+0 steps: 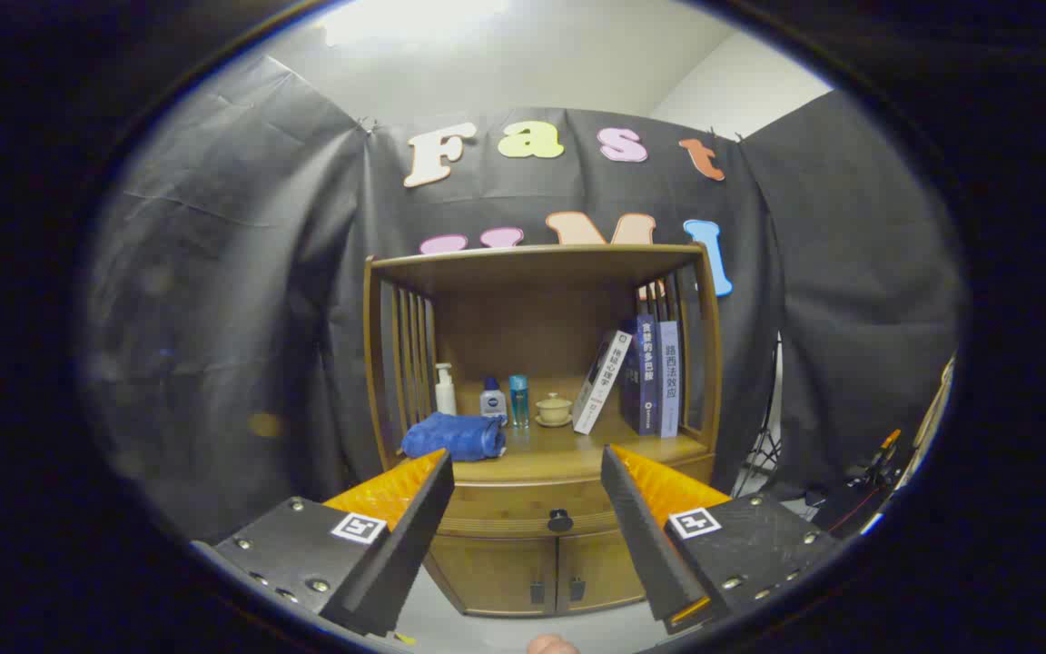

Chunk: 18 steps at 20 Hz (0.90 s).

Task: Pull open the drawer, take out the items inside it, and place them on the countertop above the cabinet.

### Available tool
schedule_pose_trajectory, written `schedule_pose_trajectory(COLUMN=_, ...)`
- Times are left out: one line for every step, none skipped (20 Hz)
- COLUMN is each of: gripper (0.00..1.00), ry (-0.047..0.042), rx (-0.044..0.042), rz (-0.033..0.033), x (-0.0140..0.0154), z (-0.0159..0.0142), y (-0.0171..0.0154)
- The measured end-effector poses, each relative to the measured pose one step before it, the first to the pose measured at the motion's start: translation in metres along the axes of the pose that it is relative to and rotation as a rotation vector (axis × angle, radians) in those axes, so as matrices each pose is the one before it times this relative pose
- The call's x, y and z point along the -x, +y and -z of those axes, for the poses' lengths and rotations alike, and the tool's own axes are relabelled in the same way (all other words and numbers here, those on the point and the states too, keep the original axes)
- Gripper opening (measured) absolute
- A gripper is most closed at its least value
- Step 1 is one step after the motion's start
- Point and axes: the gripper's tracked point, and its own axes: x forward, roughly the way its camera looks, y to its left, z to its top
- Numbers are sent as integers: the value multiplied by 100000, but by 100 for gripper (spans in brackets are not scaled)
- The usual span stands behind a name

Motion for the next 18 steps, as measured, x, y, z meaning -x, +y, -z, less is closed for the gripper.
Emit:
schedule_pose_trajectory(gripper=97, ry=211, rx=-159, rz=-293, x=154, z=11, y=55)
schedule_pose_trajectory(gripper=97, ry=248, rx=108, rz=-158, x=146, z=23, y=-64)
schedule_pose_trajectory(gripper=98, ry=451, rx=184, rz=-11, x=39, z=164, y=-73)
schedule_pose_trajectory(gripper=97, ry=552, rx=74, rz=-224, x=31, z=325, y=42)
schedule_pose_trajectory(gripper=97, ry=806, rx=50, rz=-121, x=-52, z=302, y=-27)
schedule_pose_trajectory(gripper=97, ry=883, rx=-78, rz=-102, x=-87, z=459, y=-34)
schedule_pose_trajectory(gripper=98, ry=1133, rx=-195, rz=122, x=-42, z=364, y=-49)
schedule_pose_trajectory(gripper=98, ry=717, rx=-277, rz=-517, x=-22, z=307, y=39)
schedule_pose_trajectory(gripper=98, ry=1, rx=-530, rz=-1841, x=44, z=88, y=276)
schedule_pose_trajectory(gripper=98, ry=-505, rx=-517, rz=-836, x=21, z=49, y=200)
schedule_pose_trajectory(gripper=98, ry=-194, rx=-2, rz=948, x=-1, z=5, y=-398)
schedule_pose_trajectory(gripper=98, ry=18, rx=327, rz=1093, x=-51, z=187, y=-423)
schedule_pose_trajectory(gripper=98, ry=189, rx=391, rz=800, x=-69, z=100, y=-242)
schedule_pose_trajectory(gripper=98, ry=201, rx=-39, rz=551, x=-71, z=159, y=-22)
schedule_pose_trajectory(gripper=97, ry=-97, rx=-494, rz=-2, x=-91, z=61, y=-108)
schedule_pose_trajectory(gripper=97, ry=-104, rx=-554, rz=-114, x=-136, z=121, y=37)
schedule_pose_trajectory(gripper=97, ry=370, rx=-245, rz=27, x=-177, z=271, y=-22)
schedule_pose_trajectory(gripper=97, ry=302, rx=8, rz=-3, x=-174, z=393, y=-54)
